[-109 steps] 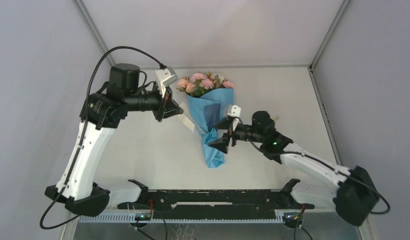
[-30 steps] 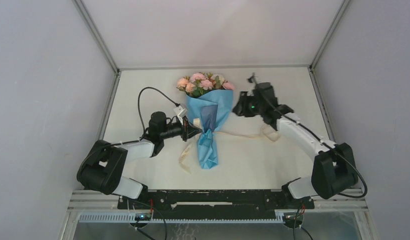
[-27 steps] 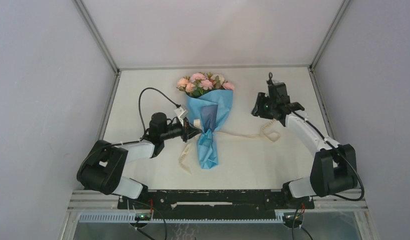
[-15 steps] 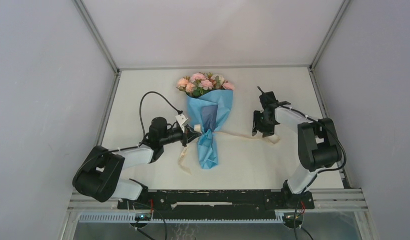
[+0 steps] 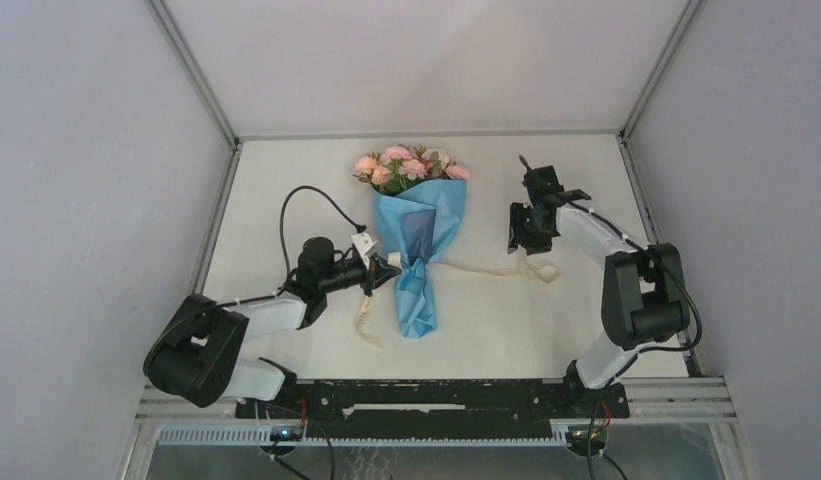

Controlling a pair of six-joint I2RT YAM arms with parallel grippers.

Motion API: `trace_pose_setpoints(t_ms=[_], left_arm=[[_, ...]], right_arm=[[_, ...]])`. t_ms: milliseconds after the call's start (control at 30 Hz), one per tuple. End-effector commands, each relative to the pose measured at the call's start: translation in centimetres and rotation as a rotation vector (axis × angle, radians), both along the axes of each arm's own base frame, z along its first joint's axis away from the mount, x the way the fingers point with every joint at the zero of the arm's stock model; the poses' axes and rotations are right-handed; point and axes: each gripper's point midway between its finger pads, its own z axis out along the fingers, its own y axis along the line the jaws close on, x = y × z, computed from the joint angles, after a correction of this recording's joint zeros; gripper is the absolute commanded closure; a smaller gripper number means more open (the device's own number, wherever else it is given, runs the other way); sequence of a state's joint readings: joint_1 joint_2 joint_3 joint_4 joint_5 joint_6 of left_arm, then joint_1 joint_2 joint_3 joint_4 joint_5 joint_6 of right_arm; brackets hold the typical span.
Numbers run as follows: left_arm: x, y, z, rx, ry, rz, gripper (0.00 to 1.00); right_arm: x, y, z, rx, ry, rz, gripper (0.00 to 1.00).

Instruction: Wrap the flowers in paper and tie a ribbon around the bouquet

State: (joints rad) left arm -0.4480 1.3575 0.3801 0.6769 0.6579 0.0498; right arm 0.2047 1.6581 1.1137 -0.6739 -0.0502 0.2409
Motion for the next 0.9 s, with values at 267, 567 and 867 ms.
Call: trace_pose_setpoints(t_ms=[267, 567, 867], left_arm=[[0.1, 0.0, 0.9, -0.001, -0.053, 0.001, 1.00], [1.4, 0.1, 1.9, 0.008, -0.121, 0.041, 1.00], [0.1, -0.2, 1.7, 0.053, -0.239, -0.033, 1.00]], right_arm=[[1.5, -0.8, -2.6, -0.013, 0.049, 0.025, 0.53], [2.1, 0.8, 0.2, 0.085, -0.033, 0.090, 1.00], [-0.1, 18.9, 14.7, 0.372, -0.367, 0.652, 1.00]])
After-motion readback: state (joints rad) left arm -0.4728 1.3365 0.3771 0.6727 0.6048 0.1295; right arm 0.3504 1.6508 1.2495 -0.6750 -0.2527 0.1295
